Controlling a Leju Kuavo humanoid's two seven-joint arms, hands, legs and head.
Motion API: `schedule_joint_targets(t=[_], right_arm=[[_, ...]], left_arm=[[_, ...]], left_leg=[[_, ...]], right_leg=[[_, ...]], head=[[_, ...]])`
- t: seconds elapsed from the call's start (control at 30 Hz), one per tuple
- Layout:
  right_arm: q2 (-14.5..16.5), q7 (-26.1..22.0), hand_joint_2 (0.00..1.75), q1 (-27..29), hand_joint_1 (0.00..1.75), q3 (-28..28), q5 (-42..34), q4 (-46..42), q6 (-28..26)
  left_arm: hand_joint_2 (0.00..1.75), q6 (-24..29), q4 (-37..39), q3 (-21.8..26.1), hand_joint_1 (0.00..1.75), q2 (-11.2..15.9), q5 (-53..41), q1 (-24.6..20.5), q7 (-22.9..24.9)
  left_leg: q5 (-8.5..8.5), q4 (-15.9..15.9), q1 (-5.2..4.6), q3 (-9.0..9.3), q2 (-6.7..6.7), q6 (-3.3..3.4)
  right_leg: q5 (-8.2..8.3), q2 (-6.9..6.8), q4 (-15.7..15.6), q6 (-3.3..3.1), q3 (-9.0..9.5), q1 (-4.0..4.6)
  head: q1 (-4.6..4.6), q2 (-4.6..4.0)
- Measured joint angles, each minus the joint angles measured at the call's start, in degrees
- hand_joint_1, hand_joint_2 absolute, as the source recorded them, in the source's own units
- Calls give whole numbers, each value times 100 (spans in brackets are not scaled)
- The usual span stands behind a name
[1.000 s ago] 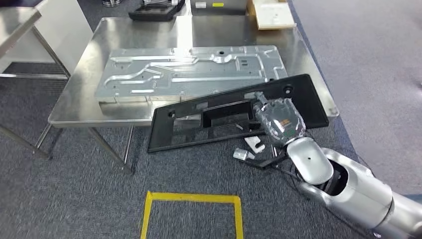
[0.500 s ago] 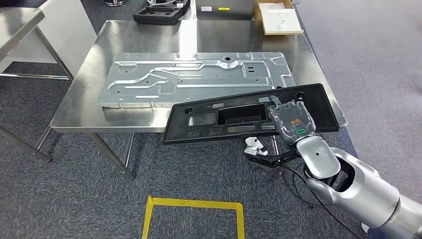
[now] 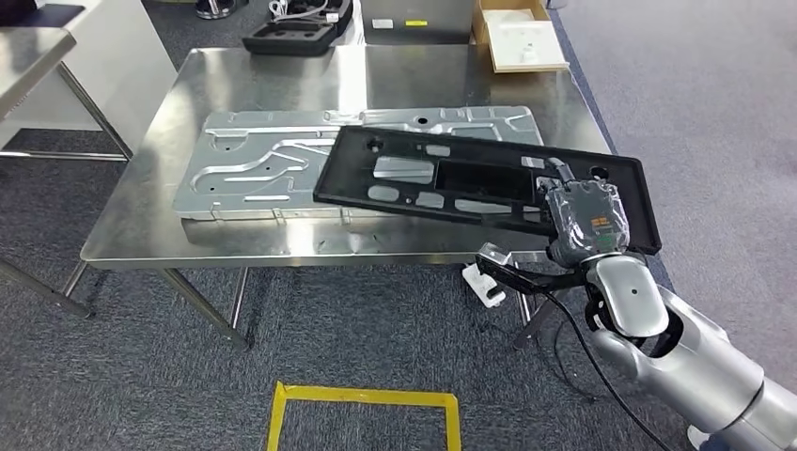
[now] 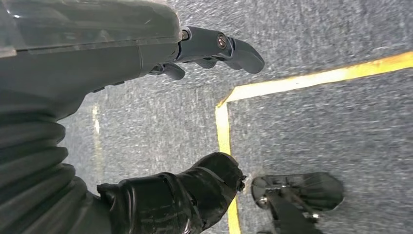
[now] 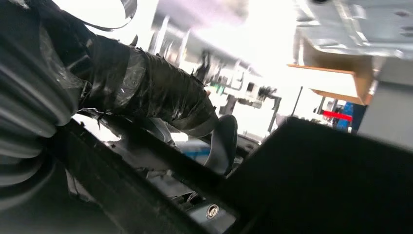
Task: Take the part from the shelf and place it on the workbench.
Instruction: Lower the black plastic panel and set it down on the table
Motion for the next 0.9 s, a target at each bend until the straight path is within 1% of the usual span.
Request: schedule_joint_targets(t=[0.03, 0.1, 0.13, 0.17, 0.2, 0.23, 0.27, 0.3, 0.33, 0.37, 0.4, 0.43, 0.47, 0.5, 0.53, 0.6, 0.63, 0.67, 0.7, 0.77, 0.8, 0.83, 0.87, 0.9], right_arm=[[6, -28, 175, 52, 175, -78, -124, 15, -139], [21, -88, 175, 152, 175, -237, -421, 45, -333], [28, -118, 175, 203, 175, -321, -580, 66, -400], [33, -149, 175, 244, 175, -398, -732, 89, -451], [39, -180, 175, 279, 175, -473, -880, 117, -496], [48, -208, 175, 306, 175, -541, -1027, 149, -542], [58, -229, 175, 335, 175, -596, -1191, 185, -579], [69, -245, 175, 362, 175, -637, -1354, 223, -604], [80, -250, 175, 385, 175, -666, -1503, 265, -616], [86, -251, 175, 397, 175, -683, -1626, 309, -614], [90, -250, 175, 400, 175, -695, -1709, 349, -607], [94, -250, 175, 396, 175, -703, -1769, 391, -600], [98, -252, 175, 390, 175, -710, -1817, 427, -593], [106, -255, 175, 386, 175, -717, -1856, 457, -585], [115, -257, 175, 379, 175, -722, -1895, 489, -567], [127, -261, 175, 371, 175, -727, -1955, 545, -511], [131, -262, 175, 362, 175, -726, -1970, 573, -475], [134, -264, 175, 351, 175, -726, -1979, 597, -445], [139, -266, 175, 342, 175, -725, -1989, 616, -422], [155, -268, 175, 329, 175, -723, -2011, 654, -397], [166, -268, 175, 329, 175, -720, -2019, 673, -391], [176, -267, 175, 329, 175, -718, -2025, 693, -386], [185, -267, 175, 329, 175, -715, -2028, 715, -381], [192, -267, 175, 328, 175, -713, -2029, 735, -378]], left_arm=[[175, -2, 0, -2, 0, 0, -4, -6, -4], [175, -4, -1, -4, 0, -2, -11, -17, -9], [175, -3, -2, -5, 0, -3, -13, -19, -9], [175, -2, -2, -5, 0, -4, -14, -21, -9], [175, -1, -2, -5, 0, -4, -17, -21, -9], [175, 0, -2, -5, 0, -4, -19, -23, -9], [175, 1, -2, -5, 0, -3, -20, -24, -9], [175, 1, -2, -5, 0, -2, -21, -24, -9], [175, 1, -2, -5, 0, -2, -22, -22, -9], [175, -2, -2, -5, 0, -1, -23, -20, -10], [175, -4, -2, -5, 0, -2, -25, -20, -10], [175, -5, -2, -5, 0, -2, -26, -22, -10], [175, -6, -2, -5, 0, -2, -26, -29, -10], [175, -3, -1, -6, 0, -1, -26, -36, -10], [175, -2, -1, -6, 0, 0, -26, -39, -11], [175, -3, -2, -7, 0, -1, -25, -40, -11], [175, -3, -2, -7, 0, -2, -25, -41, -11], [175, -1, -2, -7, 0, -2, -25, -46, -11], [175, 3, -2, -7, 0, -2, -25, -51, -11], [175, 11, -2, -7, 0, -1, -25, -56, -10], [175, 14, -2, -8, 0, -1, -24, -49, -10], [175, 15, -2, -8, 0, -1, -23, -38, -10], [175, 16, -2, -9, 0, -1, -23, -29, -9], [175, 16, -2, -9, 0, -1, -23, -22, -10]], left_leg=[[-40, -37, -13, 26, -2, 23], [-52, -85, 3, 58, -3, 79], [-59, -111, 15, 93, -2, 113], [-64, -135, 31, 128, -2, 144], [-76, -148, 39, 155, -2, 168], [-95, -148, 40, 170, -1, 188], [-116, -145, 40, 184, -1, 197], [-141, -143, 41, 206, -3, 198], [-172, -140, 42, 242, -7, 194], [-207, -136, 45, 288, -11, 184], [-249, -128, 49, 339, -16, 167], [-292, -117, 44, 379, -21, 140], [-330, -103, 38, 398, -26, 107], [-358, -95, 30, 406, -30, 73], [-373, -102, 22, 403, -32, 42], [-406, -112, 23, 416, -27, -18], [-449, -51, 27, 398, -19, -47], [-541, 133, 30, 318, -10, -76], [-673, 437, 35, 158, -2, -98], [-951, 1239, 34, -315, 4, -113], [-986, 1520, 32, -519, 4, -108], [-908, 1609, 28, -634, 4, -91], [-706, 1458, 17, -630, 4, -58], [-417, 1103, -1, -524, 2, -5]], right_leg=[[-13, 1, -3, 27, 0, 8], [-44, -1, -8, 80, 11, 1], [-96, -2, 70, 110, -17, -5], [-188, -1, 259, 138, -107, -12], [-316, -2, 569, 162, -275, -27], [-462, -2, 967, 182, -503, -33], [-565, -2, 1346, 200, -746, -42], [-580, -3, 1589, 215, -931, -55], [-477, -4, 1620, 226, -1013, -69], [-266, -7, 1416, 232, -971, -85], [5, -13, 1026, 236, -829, -102], [193, -18, 640, 234, -667, -104], [308, -20, 335, 213, -531, -97], [339, -21, 156, 186, -451, -88], [296, -18, 119, 149, -427, -73], [278, -11, 91, 66, -405, -74], [263, -11, 83, 23, -382, -77], [249, -13, 70, -20, -355, -80], [230, -19, 61, -59, -328, -78], [185, -24, 63, -107, -287, -52], [159, -23, 65, -121, -261, -35], [129, -18, 65, -130, -225, -16], [94, -13, 66, -135, -175, 5], [54, -11, 65, -138, -114, 25]], head=[[-1, 0], [0, 0], [7, 0], [19, 0], [27, 0], [36, 0], [38, 0], [38, 0], [38, 0], [38, 0], [38, 0], [38, 0], [38, 0], [37, 0], [35, 0], [35, 0], [28, 0], [19, 0], [10, 0], [-1, 0], [1, 0], [0, 0], [0, 0], [1, 0]])
